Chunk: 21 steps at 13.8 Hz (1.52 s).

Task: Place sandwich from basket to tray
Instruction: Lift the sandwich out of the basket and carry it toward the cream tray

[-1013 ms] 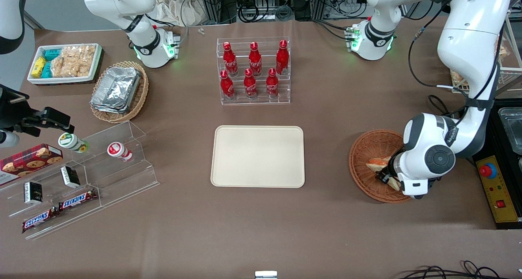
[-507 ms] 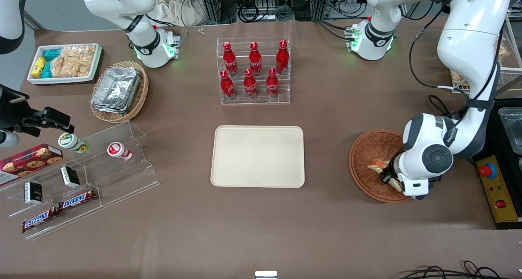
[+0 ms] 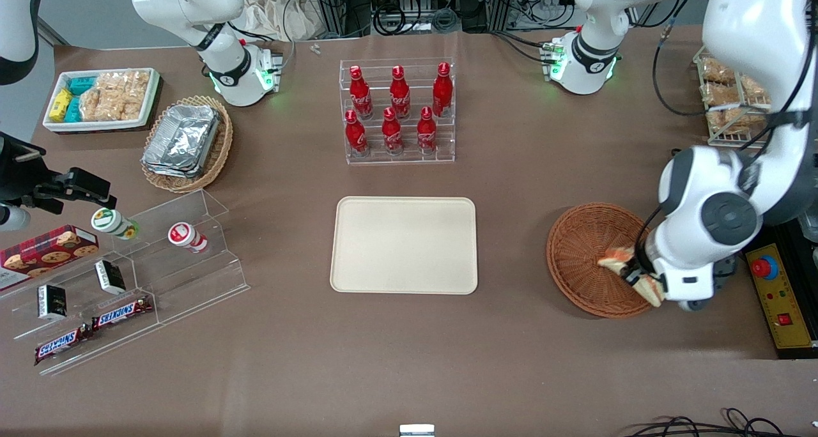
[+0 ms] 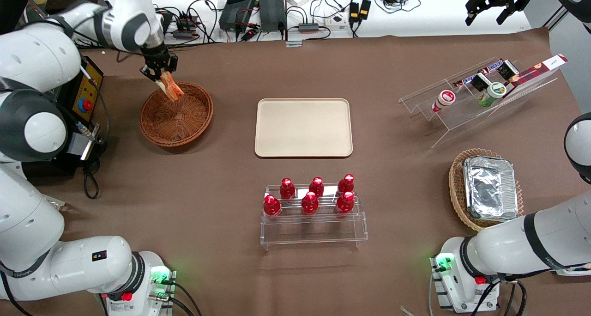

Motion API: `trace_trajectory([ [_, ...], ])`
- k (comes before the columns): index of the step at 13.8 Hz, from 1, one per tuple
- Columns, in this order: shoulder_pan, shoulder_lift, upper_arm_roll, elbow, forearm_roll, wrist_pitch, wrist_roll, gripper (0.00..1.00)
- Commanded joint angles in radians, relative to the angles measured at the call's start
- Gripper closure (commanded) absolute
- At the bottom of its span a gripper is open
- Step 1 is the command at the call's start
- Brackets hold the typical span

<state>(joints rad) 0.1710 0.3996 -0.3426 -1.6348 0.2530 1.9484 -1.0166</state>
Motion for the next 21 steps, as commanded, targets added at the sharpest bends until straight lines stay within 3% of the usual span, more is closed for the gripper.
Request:
trace_trajectory([
  [1,0.001,-0.070,-0.006,0.114,-0.096,-0.176,0.120,1.00],
  [2,-0.008,-0.077,-0.012,0.168,-0.121,-0.251,0.148,1.00],
  [4,-0.007,-0.079,-0.111,0.226,-0.129,-0.368,0.156,1.00],
  [9,-0.025,-0.058,-0.335,0.211,-0.113,-0.320,0.148,1.00],
  [15,-0.134,-0.012,-0.340,-0.040,-0.118,0.028,0.148,1.00],
  [17,-0.162,0.036,-0.338,-0.071,-0.109,0.053,0.159,0.99],
  [20,-0.185,0.165,-0.338,-0.066,0.043,0.104,0.151,0.97],
  [21,-0.191,0.192,-0.338,-0.068,0.060,0.118,0.151,0.97],
])
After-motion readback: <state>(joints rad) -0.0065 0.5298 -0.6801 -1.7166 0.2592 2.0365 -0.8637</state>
